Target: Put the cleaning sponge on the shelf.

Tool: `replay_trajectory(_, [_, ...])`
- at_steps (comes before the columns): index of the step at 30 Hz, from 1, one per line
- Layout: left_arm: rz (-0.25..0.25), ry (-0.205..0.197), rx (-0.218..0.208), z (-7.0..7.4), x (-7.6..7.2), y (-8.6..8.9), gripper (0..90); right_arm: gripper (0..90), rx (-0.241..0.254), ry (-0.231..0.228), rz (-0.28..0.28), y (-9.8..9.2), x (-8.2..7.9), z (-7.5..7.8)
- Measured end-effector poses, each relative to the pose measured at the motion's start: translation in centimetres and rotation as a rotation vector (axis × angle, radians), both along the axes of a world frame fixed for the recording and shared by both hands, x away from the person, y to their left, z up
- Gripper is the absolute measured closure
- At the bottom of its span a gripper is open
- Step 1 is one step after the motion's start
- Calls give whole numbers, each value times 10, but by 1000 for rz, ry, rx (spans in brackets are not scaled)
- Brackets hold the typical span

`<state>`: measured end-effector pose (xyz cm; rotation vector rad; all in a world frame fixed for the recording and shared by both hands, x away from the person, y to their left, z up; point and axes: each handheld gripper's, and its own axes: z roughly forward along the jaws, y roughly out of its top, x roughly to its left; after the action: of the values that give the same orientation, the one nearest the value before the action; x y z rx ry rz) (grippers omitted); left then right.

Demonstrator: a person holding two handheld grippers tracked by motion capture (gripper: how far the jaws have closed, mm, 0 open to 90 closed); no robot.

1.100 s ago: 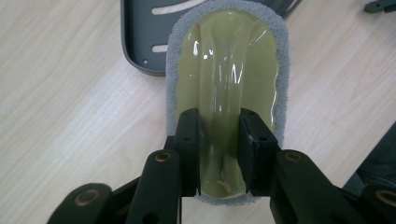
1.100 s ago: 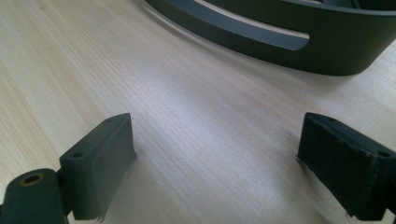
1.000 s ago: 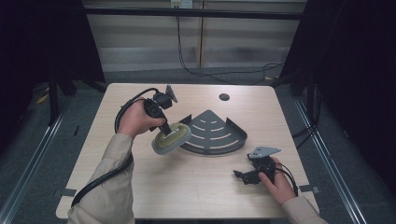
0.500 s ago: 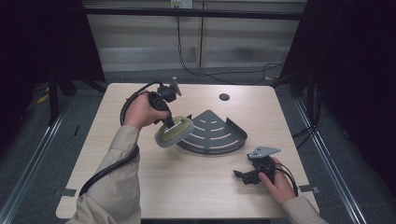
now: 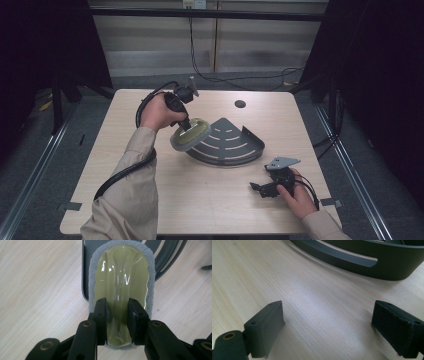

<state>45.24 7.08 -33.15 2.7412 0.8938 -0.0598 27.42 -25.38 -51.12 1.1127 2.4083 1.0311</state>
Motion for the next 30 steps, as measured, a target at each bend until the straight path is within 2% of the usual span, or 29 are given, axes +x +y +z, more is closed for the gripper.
replay_trajectory(5, [1,-22,11,1,5,-8,713,100,0,0,0,0,0,0])
replay_trajectory(21, [22,-24,-13,-8,20,-30,713,100,0,0,0,0,0,0])
replay_trajectory(22, [12,-23,-9,-9,22,-31,713,100,0,0,-1,0,0,0])
replay_trajectory(30, [37,-28,5,-19,26,-39,713,100,0,0,-1,0,0,0])
